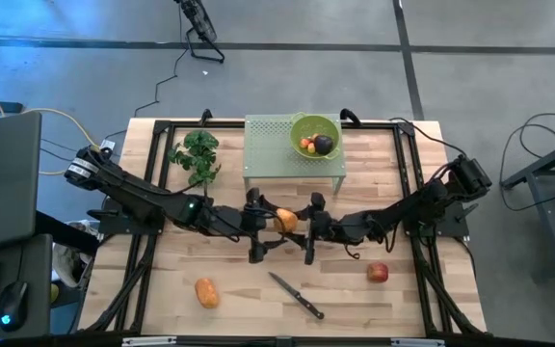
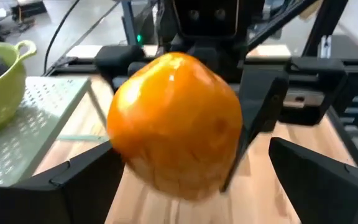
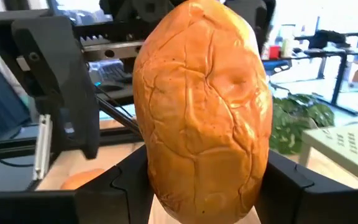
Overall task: Pick & Place Fruit
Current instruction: Put the top potato into the green strainer bowl on the top shelf
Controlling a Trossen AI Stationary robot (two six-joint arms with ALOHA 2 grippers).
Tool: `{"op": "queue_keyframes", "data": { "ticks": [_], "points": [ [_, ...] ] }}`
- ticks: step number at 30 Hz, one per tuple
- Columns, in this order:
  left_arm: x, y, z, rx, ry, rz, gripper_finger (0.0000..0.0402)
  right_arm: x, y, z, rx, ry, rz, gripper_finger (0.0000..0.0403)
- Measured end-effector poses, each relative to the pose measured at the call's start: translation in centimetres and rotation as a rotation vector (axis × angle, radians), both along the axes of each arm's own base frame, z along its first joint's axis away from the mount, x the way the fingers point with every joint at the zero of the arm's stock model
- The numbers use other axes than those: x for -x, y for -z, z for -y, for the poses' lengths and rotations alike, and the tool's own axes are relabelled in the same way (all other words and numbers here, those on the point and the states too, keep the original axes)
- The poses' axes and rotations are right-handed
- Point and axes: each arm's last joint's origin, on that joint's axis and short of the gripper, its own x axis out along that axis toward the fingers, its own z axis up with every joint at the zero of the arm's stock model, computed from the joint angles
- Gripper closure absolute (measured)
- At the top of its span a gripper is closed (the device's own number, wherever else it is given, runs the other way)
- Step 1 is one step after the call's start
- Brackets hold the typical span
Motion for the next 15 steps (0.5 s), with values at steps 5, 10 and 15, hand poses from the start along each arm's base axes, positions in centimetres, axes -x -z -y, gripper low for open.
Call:
{"op": "queue_keyframes", "data": {
  "ticks": [5,10,15],
  "points": [
    [0.8,-0.2,-0.3,-0.017,-0.02,-0.041,0.0018,0.1,0.4,0.2,0.004,0.066,-0.05,0.02],
    [1.7,-0.5,-0.6,-0.028,-0.033,-0.081,0.0018,0.7,0.1,0.6,-0.018,0.125,-0.111,0.02],
    [2.4,-0.6,-0.9,-0.002,-0.043,-0.116,0.0018,1.8,-0.7,1.1,-0.04,0.155,-0.175,0.0199]
  ]
}}
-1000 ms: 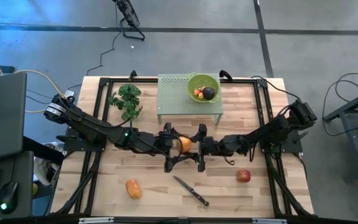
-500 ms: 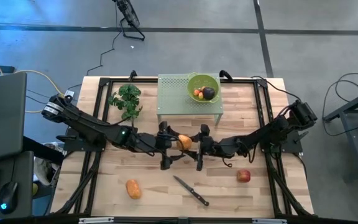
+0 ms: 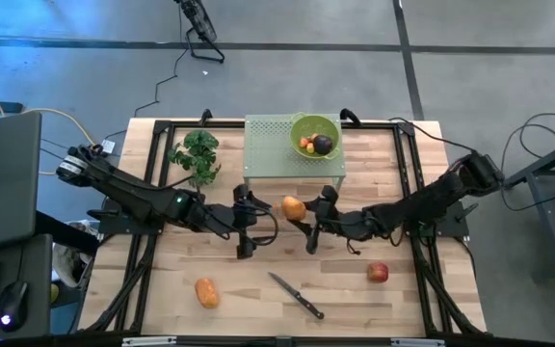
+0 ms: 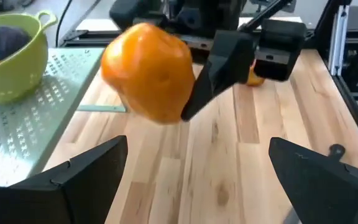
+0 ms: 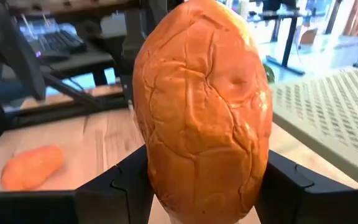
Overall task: Pick & Place Fruit
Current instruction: Put the top potato into the green strainer bowl on the top shelf
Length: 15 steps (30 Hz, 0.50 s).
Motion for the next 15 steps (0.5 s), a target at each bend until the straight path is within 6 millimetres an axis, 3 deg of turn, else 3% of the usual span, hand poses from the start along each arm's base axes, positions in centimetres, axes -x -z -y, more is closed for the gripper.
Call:
{"op": "queue_keyframes", "data": {
  "ticks": [8,15],
  "points": [
    [1.2,0.5,-0.4,0.044,-0.026,-0.104,0.0018,2.0,-2.0,1.0,-0.014,0.02,-0.052,0.0199],
    [2.0,1.3,-0.5,0.063,0.006,-0.224,0.0018,3.6,-4.4,2.4,-0.025,0.046,0.001,0.0199]
  ]
}}
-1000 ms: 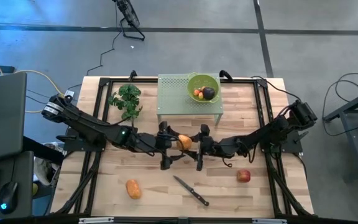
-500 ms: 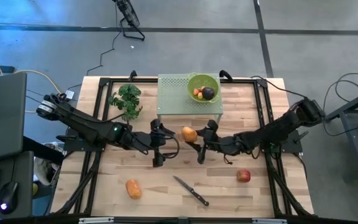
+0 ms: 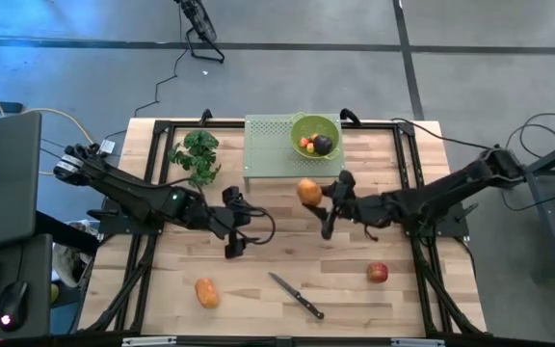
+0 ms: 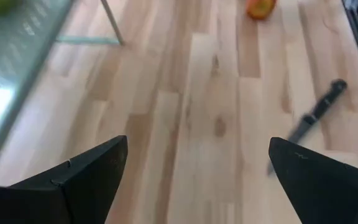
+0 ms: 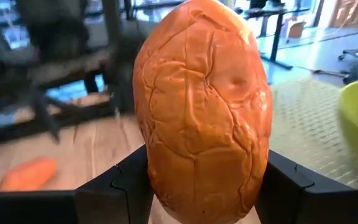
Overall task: Pick & Place Fruit
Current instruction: Put the top potato into the green strainer bowl on the top shelf
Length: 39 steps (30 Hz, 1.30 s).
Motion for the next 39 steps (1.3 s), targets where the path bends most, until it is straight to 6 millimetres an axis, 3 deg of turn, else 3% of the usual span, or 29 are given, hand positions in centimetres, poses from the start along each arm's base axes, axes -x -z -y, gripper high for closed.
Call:
{"op": "queue_keyframes", "data": {
  "ticks": [12,23,32,39],
  "points": [
    [0.7,0.8,0.0,0.084,0.018,-0.12,0.0018,2.2,-4.2,5.6,0.002,0.114,0.138,0.0199],
    [1.1,1.2,-0.1,0.077,0.002,-0.176,0.0018,2.9,-8.0,10.8,-0.027,0.227,0.21,0.0199],
    [1.1,1.2,-0.1,0.076,0.002,-0.175,0.0018,3.6,-9.0,13.8,-0.058,0.345,0.167,0.0199],
    [1.1,1.2,-0.1,0.075,0.002,-0.174,0.0018,2.4,-7.7,16.1,-0.119,0.391,0.002,0.0199]
  ]
}}
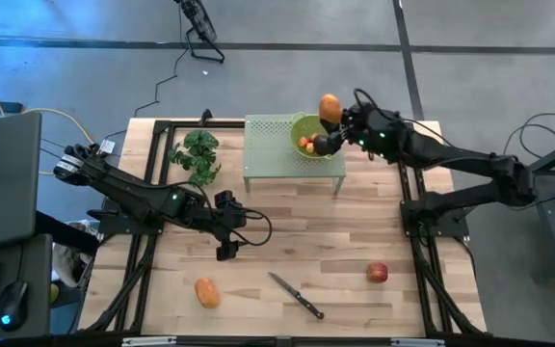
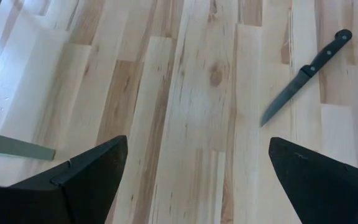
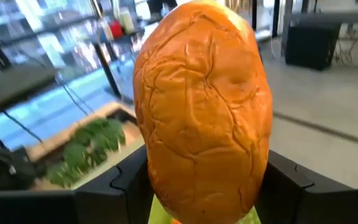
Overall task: Pick & Place Fruit
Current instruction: Put the top potato into the green strainer bowl on the top shelf
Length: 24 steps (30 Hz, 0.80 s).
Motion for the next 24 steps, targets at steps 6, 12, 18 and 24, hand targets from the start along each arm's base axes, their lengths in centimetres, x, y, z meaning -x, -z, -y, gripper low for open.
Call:
{"op": "queue_keyframes", "data": {
  "ticks": [6,12,18,24],
  "points": [
    [0.0,0.0,0.0,-0.001,0.0,-0.003,0.0018,-1.6,1.0,1.5,-0.095,-0.006,-0.128,0.0199],
    [0.0,0.0,0.0,-0.001,0.0,-0.003,0.0018,-2.7,1.2,1.5,-0.105,-0.041,-0.163,0.0199],
    [0.0,0.0,0.0,-0.001,0.0,-0.003,0.0018,-3.8,2.7,1.8,-0.133,-0.1,-0.229,0.0199],
    [0.0,0.1,0.0,-0.003,-0.001,-0.007,0.0018,-4.8,4.1,2.2,-0.13,-0.105,-0.291,0.0199]
  ]
}}
